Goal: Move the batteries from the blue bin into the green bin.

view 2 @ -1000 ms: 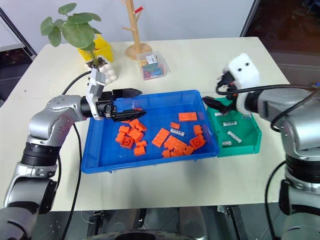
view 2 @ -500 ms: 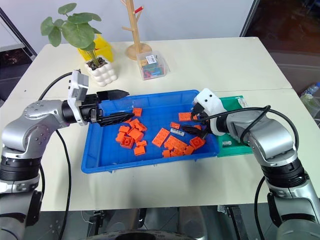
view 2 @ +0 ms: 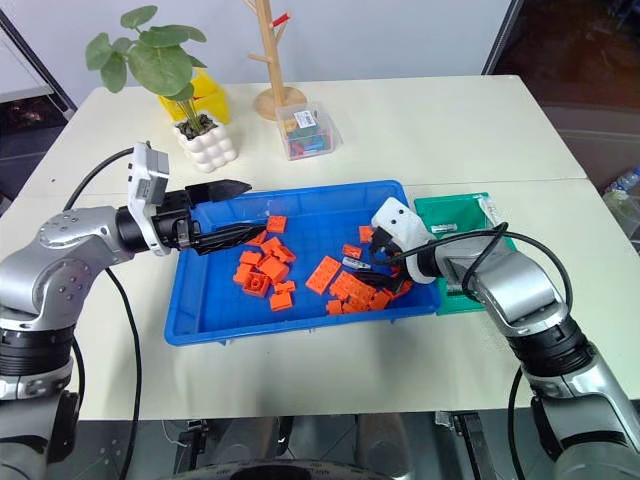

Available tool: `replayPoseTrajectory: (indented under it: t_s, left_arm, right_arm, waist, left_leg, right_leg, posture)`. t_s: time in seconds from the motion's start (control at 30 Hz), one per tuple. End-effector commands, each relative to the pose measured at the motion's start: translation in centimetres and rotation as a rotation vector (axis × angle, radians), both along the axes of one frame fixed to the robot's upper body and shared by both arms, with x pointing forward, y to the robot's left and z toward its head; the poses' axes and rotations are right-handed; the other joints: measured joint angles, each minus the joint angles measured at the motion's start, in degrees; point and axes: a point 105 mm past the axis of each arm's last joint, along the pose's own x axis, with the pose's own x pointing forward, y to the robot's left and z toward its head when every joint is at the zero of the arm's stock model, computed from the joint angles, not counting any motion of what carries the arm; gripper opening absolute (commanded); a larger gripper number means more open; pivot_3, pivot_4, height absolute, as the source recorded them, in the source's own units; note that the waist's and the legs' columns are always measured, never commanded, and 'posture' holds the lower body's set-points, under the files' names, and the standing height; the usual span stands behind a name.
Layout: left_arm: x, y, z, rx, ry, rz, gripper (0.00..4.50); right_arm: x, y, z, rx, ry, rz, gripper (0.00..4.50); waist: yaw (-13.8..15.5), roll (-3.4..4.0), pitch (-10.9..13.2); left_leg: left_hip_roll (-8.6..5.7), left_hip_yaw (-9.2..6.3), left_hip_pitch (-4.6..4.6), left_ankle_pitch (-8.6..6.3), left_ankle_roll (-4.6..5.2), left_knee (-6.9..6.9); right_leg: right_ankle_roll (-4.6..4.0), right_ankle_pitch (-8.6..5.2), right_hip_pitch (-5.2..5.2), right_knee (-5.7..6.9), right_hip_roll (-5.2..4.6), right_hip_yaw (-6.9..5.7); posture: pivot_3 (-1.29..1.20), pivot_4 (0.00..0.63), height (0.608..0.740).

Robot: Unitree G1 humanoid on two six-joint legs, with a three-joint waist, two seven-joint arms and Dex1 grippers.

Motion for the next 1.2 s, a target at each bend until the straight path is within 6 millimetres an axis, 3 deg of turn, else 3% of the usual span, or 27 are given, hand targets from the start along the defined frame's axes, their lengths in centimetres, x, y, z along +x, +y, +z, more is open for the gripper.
replayPoseTrajectory:
  t_s: [0.03,0.43,0.53,0.77,1.03,1.1,1.2]
  left_arm:
    - [-0.5,0.3,1.3,-0.006,-0.053,0.006,4.50]
    - [-0.5,0.5,1.8,-0.024,-0.068,0.029,4.50]
    - [-0.5,0.5,2.0,-0.028,-0.073,0.035,4.50]
    - [-0.4,0.7,2.2,-0.035,-0.081,0.047,4.50]
    - [-0.6,0.6,2.3,-0.034,-0.082,0.039,4.50]
    - [-0.9,0.4,2.2,-0.028,-0.074,0.012,4.50]
    - [-1.2,0.0,2.0,-0.012,-0.063,-0.044,4.50]
  right_arm:
    - [0.7,-0.8,-0.1,-0.034,-0.021,-0.025,4.48]
    - [-0.1,-1.7,-2.0,-0.127,0.002,0.026,4.48]
    - [-0.3,-1.7,-2.3,-0.130,0.011,0.033,3.65]
    - [-0.4,-1.3,-2.1,-0.135,0.011,0.049,0.06]
    - [0.3,-1.1,-0.6,-0.130,-0.033,0.040,0.05]
    - [0.9,-1.3,0.7,-0.115,-0.067,0.017,0.05]
    - [2.4,-1.8,5.2,-0.060,-0.162,-0.050,0.05]
  waist:
    - [0.10,-0.01,0.00]
    - [0.24,-0.06,-0.04]
    - [0.24,-0.09,-0.05]
    - [0.15,-0.09,-0.05]
    - [0.16,-0.09,-0.05]
    - [0.13,-0.09,-0.05]
    - [0.03,-0.06,-0.02]
  left_leg:
    - [-0.01,0.00,0.00,0.00,0.00,0.01]
    - [-0.03,-0.03,0.16,0.00,0.00,0.01]
    - [-0.04,-0.05,0.25,-0.01,0.00,0.00]
    - [-0.04,-0.04,0.54,-0.01,0.01,-0.01]
    - [-0.03,-0.04,0.64,-0.02,0.01,-0.04]
    - [-0.03,-0.04,0.63,-0.02,0.01,-0.04]
    - [-0.03,-0.02,0.62,-0.02,0.01,-0.04]
  right_leg:
    - [0.00,0.00,0.01,0.00,0.00,0.00]
    - [0.00,0.00,0.25,-0.10,-0.01,0.00]
    - [0.01,-0.01,0.36,-0.12,-0.02,-0.01]
    - [0.01,-0.02,0.62,-0.16,-0.02,0.00]
    - [0.02,-0.02,0.69,-0.15,-0.02,0.00]
    - [0.02,-0.02,0.69,-0.15,-0.02,0.00]
    - [0.01,-0.02,0.65,-0.14,-0.02,0.00]
  posture:
    - [0.00,0.150,0.740]
    - [0.00,0.150,0.740]
    - [0.00,0.150,0.740]
    - [0.00,0.150,0.740]
    - [0.00,0.150,0.740]
    - [0.00,0.150,0.740]
    - [0.00,0.150,0.740]
